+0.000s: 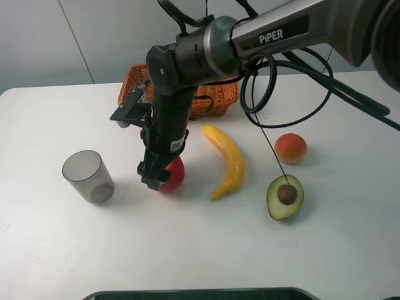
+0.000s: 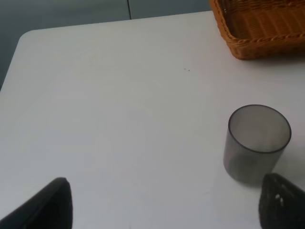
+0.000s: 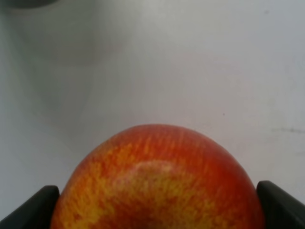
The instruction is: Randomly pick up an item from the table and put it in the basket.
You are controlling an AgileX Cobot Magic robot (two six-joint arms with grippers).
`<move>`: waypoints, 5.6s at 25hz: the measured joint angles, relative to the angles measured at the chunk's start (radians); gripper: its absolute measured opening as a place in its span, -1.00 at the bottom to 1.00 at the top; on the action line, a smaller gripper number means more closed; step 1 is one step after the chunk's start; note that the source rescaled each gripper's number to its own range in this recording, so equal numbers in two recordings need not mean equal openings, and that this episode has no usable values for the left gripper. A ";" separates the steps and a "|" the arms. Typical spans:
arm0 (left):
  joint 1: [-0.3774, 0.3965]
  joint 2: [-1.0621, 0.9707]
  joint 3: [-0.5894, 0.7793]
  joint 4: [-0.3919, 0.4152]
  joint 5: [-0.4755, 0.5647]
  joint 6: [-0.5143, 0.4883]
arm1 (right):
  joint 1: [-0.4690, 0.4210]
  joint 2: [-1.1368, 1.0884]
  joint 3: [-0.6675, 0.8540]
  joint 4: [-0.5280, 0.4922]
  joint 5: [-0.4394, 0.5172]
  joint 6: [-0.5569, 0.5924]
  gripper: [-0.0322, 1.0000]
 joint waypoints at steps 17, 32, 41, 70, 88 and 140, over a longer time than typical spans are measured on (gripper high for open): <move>0.000 0.000 0.000 0.000 0.000 0.000 | -0.099 -0.216 -0.014 -0.029 0.090 0.541 -0.94; 0.000 -0.001 0.000 0.000 0.000 0.000 | -0.281 -0.209 -0.163 -0.035 -0.117 0.674 -0.94; 0.000 0.000 0.000 0.000 0.000 0.000 | -0.308 -0.126 -0.163 -0.086 -0.326 0.680 -0.94; 0.000 -0.001 0.000 0.000 0.000 -0.002 | -0.308 0.025 -0.163 -0.191 -0.402 0.680 0.94; 0.000 -0.001 0.000 0.000 0.000 -0.002 | -0.308 -0.054 -0.163 -0.176 -0.239 0.681 1.00; 0.000 0.000 0.000 0.000 0.000 0.000 | -0.836 -2.126 1.033 -0.125 0.151 0.568 1.00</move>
